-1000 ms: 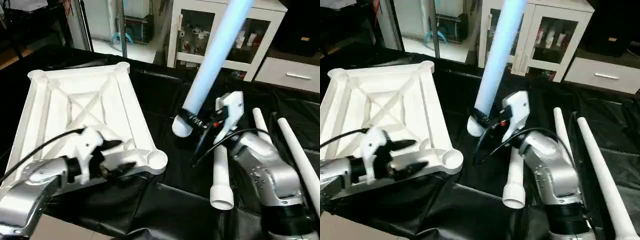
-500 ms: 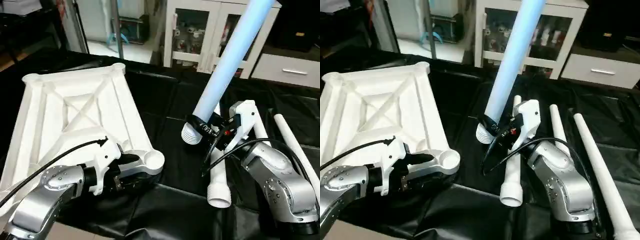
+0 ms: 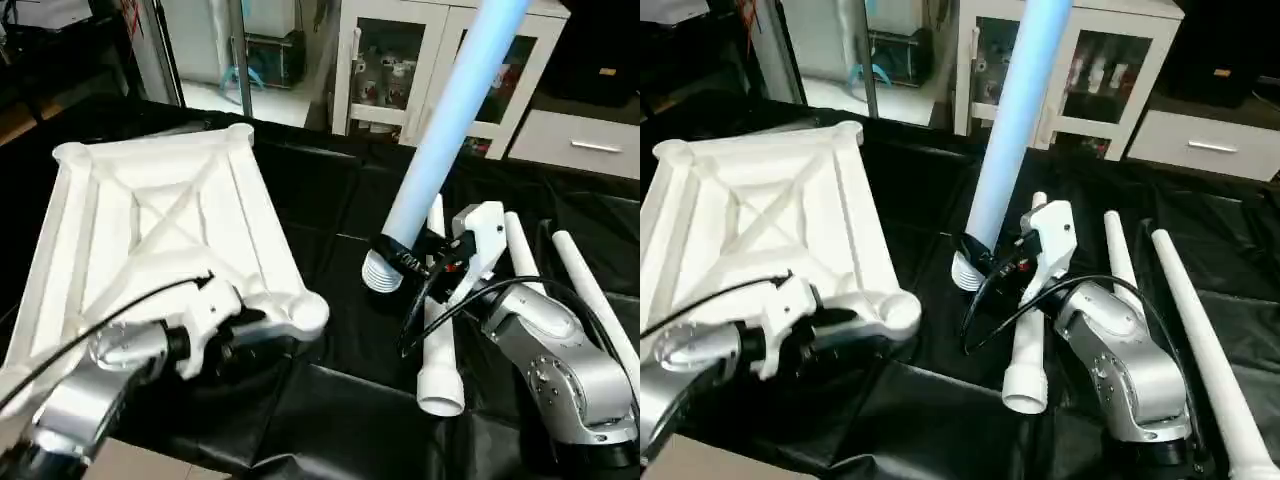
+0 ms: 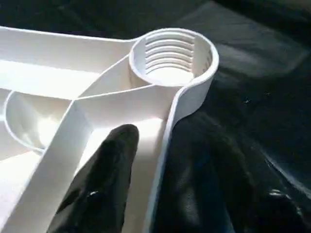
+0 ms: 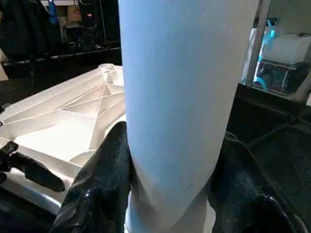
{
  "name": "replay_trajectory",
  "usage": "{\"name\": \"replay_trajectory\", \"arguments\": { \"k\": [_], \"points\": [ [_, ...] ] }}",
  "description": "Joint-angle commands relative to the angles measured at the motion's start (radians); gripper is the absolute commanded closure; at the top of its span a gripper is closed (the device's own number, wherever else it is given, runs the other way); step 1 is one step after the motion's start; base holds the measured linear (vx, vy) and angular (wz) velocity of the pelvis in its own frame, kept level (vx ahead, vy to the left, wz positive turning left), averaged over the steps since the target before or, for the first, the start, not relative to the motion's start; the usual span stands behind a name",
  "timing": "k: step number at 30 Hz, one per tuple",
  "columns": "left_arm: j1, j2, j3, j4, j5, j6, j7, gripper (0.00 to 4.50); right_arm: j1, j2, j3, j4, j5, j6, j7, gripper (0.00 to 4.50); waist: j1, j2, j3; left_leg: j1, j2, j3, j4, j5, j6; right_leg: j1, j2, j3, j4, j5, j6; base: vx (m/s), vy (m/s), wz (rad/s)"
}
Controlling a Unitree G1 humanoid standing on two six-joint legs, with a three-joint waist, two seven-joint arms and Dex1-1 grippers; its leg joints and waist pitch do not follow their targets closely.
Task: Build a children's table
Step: Pick table leg
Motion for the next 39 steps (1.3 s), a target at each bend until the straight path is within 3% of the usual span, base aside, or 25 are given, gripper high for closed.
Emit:
{"name": "replay_trajectory", "arguments": {
  "k": [1,6,13,19,24,28,29,37,39],
  "points": [
    [-0.018,0.015,0.003,0.02,0.012,-0.007,-0.026,1.72,-0.006,-0.013,0.006,-0.036,-0.001,0.009,0.014,2.62,0.001,0.005,-0.05,-0.003,0.04,-0.012,-0.102,-0.19,-0.006,0.042,-0.072,0.048,-0.086,-0.353,-0.129,0.0,0.0,0.0],
    [-0.026,0.03,-0.001,0.034,-0.009,0.016,-0.06,1.72,-0.006,-0.018,0.009,-0.038,0.003,0.012,0.017,2.62,0.0,0.006,-0.051,-0.002,0.042,-0.011,-0.101,-0.189,-0.006,0.042,-0.073,0.049,-0.082,-0.325,-0.149,0.0,0.0,0.0],
    [-0.045,0.029,0.052,0.041,-0.068,0.033,-0.099,1.72,-0.01,-0.02,0.012,-0.027,0.001,0.005,0.021,2.62,0.003,0.007,-0.051,-0.002,0.041,-0.011,-0.101,-0.19,-0.008,0.043,-0.073,0.048,-0.081,-0.317,-0.161,0.0,0.0,0.0],
    [-0.058,0.055,0.038,0.071,-0.053,0.027,-0.13,1.72,-0.016,-0.012,0.016,-0.015,0.006,0.001,0.026,2.62,0.004,0.003,-0.05,-0.001,0.041,-0.011,-0.103,-0.188,-0.005,0.043,-0.074,0.048,-0.081,-0.319,-0.156,0.0,0.0,0.0],
    [-0.067,0.062,0.02,0.114,-0.039,0.012,-0.163,1.72,-0.021,-0.009,0.019,-0.003,0.009,-0.003,0.03,2.62,0.008,0.009,-0.051,0.001,0.042,-0.011,-0.103,-0.184,-0.009,0.041,-0.075,0.049,-0.079,-0.303,-0.161,0.0,0.0,0.0],
    [-0.089,0.054,0.014,0.159,-0.025,-0.005,-0.169,1.72,-0.024,-0.006,0.019,-0.003,0.014,-0.001,0.032,2.62,0.009,0.006,-0.051,0.0,0.042,-0.01,-0.103,-0.185,-0.011,0.043,-0.076,0.05,-0.079,-0.304,-0.161,0.0,0.0,0.0],
    [-0.094,0.051,0.012,0.166,-0.024,-0.006,-0.171,2.02,-0.024,-0.005,0.019,-0.003,0.016,-0.001,0.033,2.62,0.008,0.005,-0.051,-0.001,0.042,-0.01,-0.104,-0.183,-0.011,0.044,-0.076,0.05,-0.079,-0.302,-0.16,0.0,0.0,0.0],
    [-0.129,0.03,-0.026,0.218,-0.002,-0.027,-0.206,2.57,-0.023,0.001,0.019,-0.001,0.02,-0.001,0.032,2.62,0.011,0.008,-0.05,0.003,0.043,-0.009,-0.105,-0.198,-0.016,0.04,-0.077,0.051,-0.082,-0.319,-0.159,0.0,0.0,0.0],
    [-0.131,0.03,-0.038,0.219,0.005,-0.025,-0.217,2.89,-0.025,0.002,0.02,-0.002,0.02,-0.003,0.031,2.62,0.013,0.009,-0.051,0.003,0.045,-0.01,-0.105,-0.201,-0.019,0.041,-0.078,0.051,-0.081,-0.32,-0.16,0.0,0.0,0.0]
  ]
}}
